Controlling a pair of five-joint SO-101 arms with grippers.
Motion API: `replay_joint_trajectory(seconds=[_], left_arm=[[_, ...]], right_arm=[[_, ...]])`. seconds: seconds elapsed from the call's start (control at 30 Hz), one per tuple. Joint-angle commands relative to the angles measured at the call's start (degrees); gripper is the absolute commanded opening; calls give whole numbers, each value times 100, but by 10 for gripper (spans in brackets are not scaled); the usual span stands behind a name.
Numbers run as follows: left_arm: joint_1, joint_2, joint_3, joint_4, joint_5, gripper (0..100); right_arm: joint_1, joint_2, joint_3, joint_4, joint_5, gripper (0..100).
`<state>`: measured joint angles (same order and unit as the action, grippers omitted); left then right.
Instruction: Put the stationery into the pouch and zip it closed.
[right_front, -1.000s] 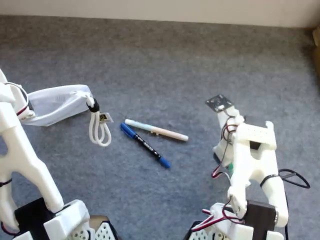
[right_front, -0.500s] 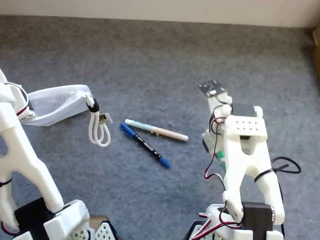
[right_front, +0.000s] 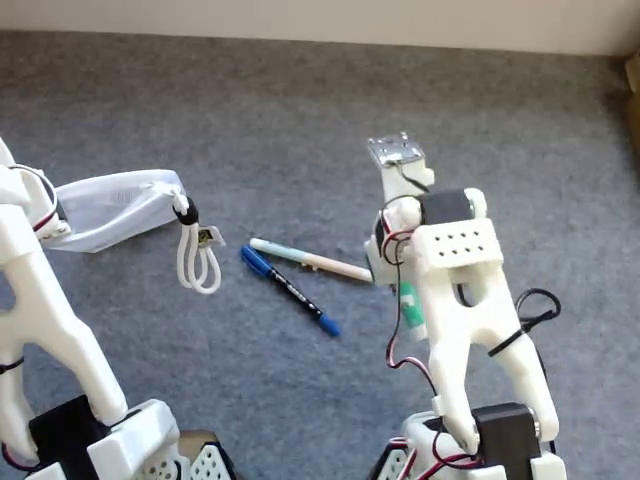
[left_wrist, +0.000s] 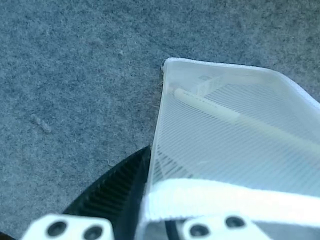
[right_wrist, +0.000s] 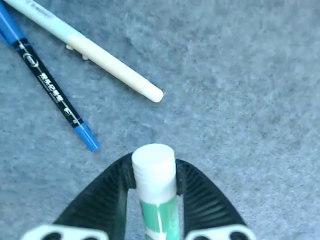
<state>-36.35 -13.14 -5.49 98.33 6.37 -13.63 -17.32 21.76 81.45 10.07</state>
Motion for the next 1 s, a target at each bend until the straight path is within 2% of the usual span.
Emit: replay_joint_trajectory(seconds=[0.0,0.23,0.43,0.8,0.97], left_arm=[[-75,31,66,9,-18,7],[-66,31,66,9,-18,7],[-66,66,66,9,-18,7],[-66,66,66,9,-18,7],[198,75,66,114,176,7]], right_arm=[[-312,-374,-497,66,-193,5],[-822,-1279,-655,31,-404,5],[-1622,-2009,-664,-66,-404,5],[-2862,-2651,-655,-1473,-404,5],[-3495,-2651,-655,-2255,-404,5]])
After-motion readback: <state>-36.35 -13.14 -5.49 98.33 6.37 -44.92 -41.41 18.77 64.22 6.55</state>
